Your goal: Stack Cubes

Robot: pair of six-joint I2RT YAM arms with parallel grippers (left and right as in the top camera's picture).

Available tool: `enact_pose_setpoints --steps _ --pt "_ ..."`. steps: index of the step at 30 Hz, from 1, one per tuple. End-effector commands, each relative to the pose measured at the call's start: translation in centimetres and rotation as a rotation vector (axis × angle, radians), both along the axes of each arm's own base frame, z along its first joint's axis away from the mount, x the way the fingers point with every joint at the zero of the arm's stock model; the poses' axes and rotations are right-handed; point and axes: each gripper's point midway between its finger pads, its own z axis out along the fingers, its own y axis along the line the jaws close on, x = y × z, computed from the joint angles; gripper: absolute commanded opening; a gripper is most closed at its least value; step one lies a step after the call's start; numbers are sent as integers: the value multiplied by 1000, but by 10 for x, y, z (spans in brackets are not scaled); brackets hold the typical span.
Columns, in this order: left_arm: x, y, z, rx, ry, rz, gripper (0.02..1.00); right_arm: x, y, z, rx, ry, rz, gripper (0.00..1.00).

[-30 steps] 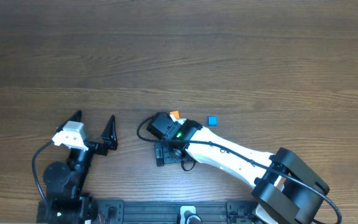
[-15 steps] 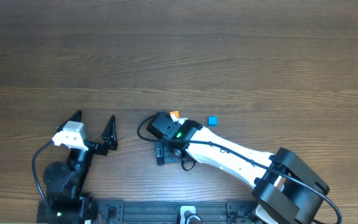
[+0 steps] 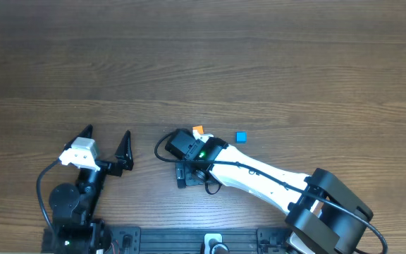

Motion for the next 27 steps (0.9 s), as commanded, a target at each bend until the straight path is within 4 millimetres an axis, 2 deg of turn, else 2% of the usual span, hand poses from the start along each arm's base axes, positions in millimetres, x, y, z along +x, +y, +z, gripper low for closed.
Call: enact_pose_setpoints --steps 1,6,13,21,27 --pt "0 0 -1 17 -7 1 998 5 3 -2 -14 -20 -18 991" --pt "0 0 -1 17 -5 1 998 3 5 -11 -29 -7 -19 991" --pt "0 0 -1 17 -5 0 998 2 6 -13 -32 -6 -23 987" --pt "0 0 -1 17 -4 1 998 2 6 -13 -31 -6 -23 822" --pt "0 0 -1 17 -5 1 998 2 6 -13 -31 -7 -24 735"
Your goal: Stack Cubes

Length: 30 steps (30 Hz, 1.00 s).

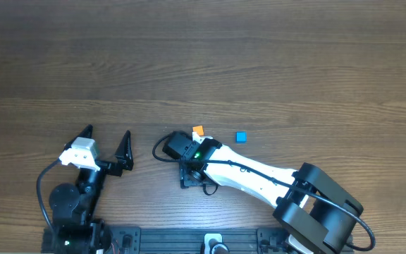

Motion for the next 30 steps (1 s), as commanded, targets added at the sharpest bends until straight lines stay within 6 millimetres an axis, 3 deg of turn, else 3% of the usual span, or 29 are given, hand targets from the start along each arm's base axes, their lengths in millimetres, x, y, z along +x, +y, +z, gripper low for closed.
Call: enact_pose_setpoints --steps 1,10,13,30 --pt "0 0 -1 17 -4 1 998 5 5 2 -1 -28 3 702" --pt "0 0 -1 17 -4 1 998 8 8 1 4 -44 7 645" --pt "0 0 -1 17 -4 1 996 8 8 1 5 -44 7 566" --pt "0 0 -1 17 -4 1 998 4 11 1 6 -42 -5 489"
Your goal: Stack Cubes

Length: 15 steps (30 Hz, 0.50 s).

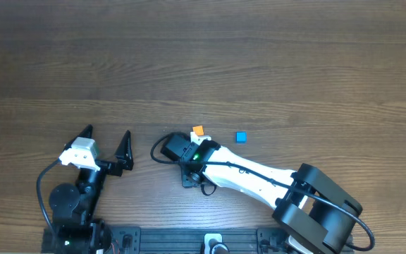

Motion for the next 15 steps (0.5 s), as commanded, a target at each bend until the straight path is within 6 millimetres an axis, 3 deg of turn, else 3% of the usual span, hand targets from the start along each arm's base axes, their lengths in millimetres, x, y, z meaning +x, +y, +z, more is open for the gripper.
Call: enact_pose_setpoints --steps 1,15 --pt "0 0 -1 17 -4 1 998 3 5 1 -2 -19 -11 472" --pt "0 0 -1 17 -4 1 1000 2 5 1 0 -13 -82 417"
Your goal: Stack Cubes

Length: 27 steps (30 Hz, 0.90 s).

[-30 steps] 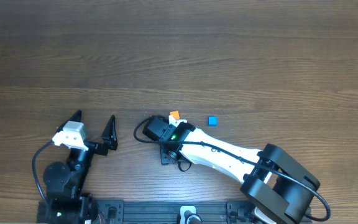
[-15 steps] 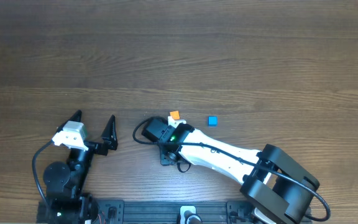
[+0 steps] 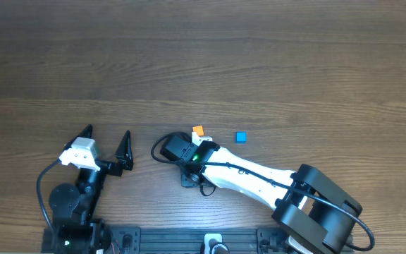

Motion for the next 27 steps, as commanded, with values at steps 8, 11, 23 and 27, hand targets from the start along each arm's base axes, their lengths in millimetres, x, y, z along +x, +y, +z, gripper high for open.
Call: enact_pose_setpoints --steps 8,11,23,27 --pt "0 0 -1 15 -4 1 998 2 5 1 2 -9 -38 386" --pt "0 0 -1 15 -4 1 998 1 6 1 5 -4 -41 360" --pt "0 0 -1 15 -4 1 998 1 7 1 8 -5 -44 231" --pt "0 0 -1 15 -4 0 996 1 7 1 8 -6 -43 178"
